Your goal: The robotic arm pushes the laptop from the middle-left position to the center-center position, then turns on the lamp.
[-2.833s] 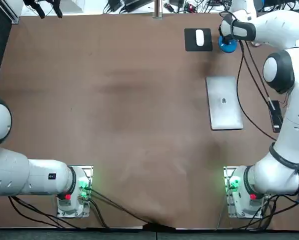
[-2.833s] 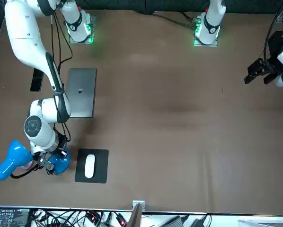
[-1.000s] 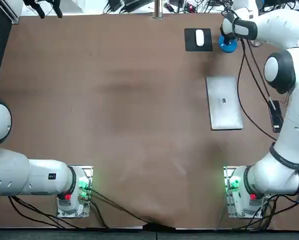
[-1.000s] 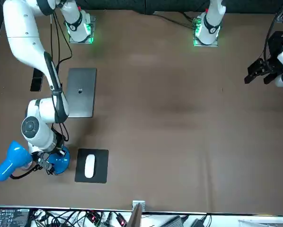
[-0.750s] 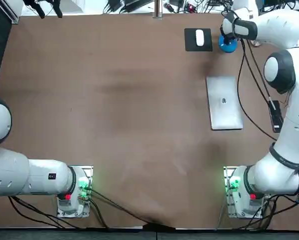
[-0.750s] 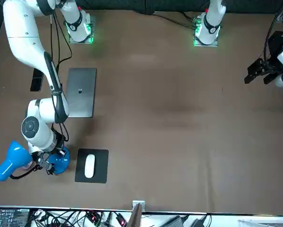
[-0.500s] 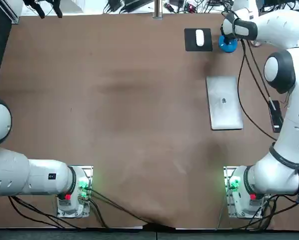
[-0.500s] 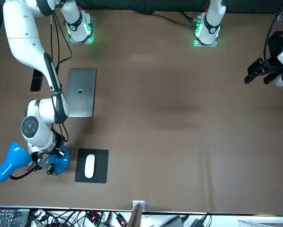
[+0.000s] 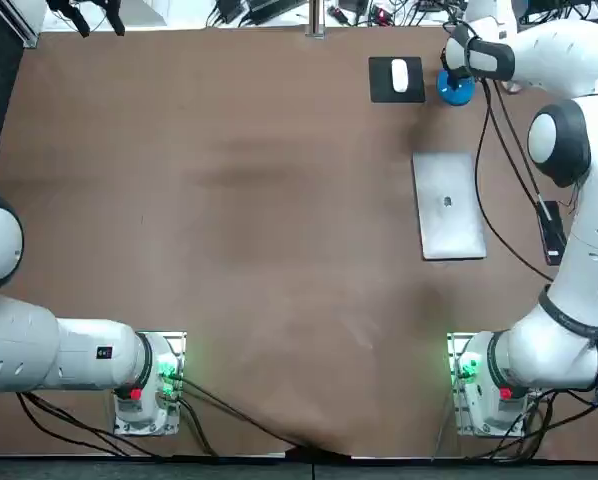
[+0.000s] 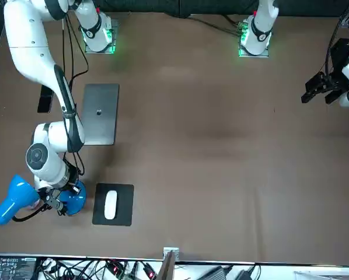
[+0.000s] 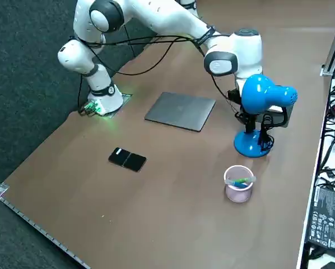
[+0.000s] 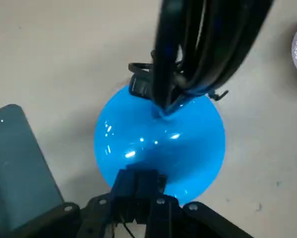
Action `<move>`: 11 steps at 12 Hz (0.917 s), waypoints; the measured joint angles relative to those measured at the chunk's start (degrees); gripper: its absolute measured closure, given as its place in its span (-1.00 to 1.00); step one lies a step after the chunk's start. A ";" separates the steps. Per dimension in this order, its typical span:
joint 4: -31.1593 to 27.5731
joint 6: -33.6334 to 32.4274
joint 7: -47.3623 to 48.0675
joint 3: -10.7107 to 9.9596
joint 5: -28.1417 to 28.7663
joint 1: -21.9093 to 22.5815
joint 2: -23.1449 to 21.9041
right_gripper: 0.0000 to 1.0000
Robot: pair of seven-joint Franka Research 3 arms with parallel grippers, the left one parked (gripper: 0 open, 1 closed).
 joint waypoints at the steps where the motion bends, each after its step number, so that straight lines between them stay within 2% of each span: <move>1: 0.05 -0.38 -0.02 0.11 0.00 0.06 -0.04 0.96; 3: 0.30 -2.72 -0.06 0.88 0.00 0.48 -0.75 0.95; 4: 0.51 -4.82 -0.09 1.29 0.00 1.10 -1.51 0.84; 5: 0.75 -7.46 -0.09 1.58 0.01 1.89 -2.54 0.84; 6: 0.92 -10.03 -0.12 2.03 0.01 2.52 -3.68 0.75; 7: 0.99 -12.18 -0.25 2.93 0.03 2.87 -4.96 0.55; 9: 0.95 -17.49 -1.95 5.72 0.03 3.16 -8.74 0.30; 11: 0.97 -21.58 -6.34 6.56 0.03 3.18 -11.48 -0.05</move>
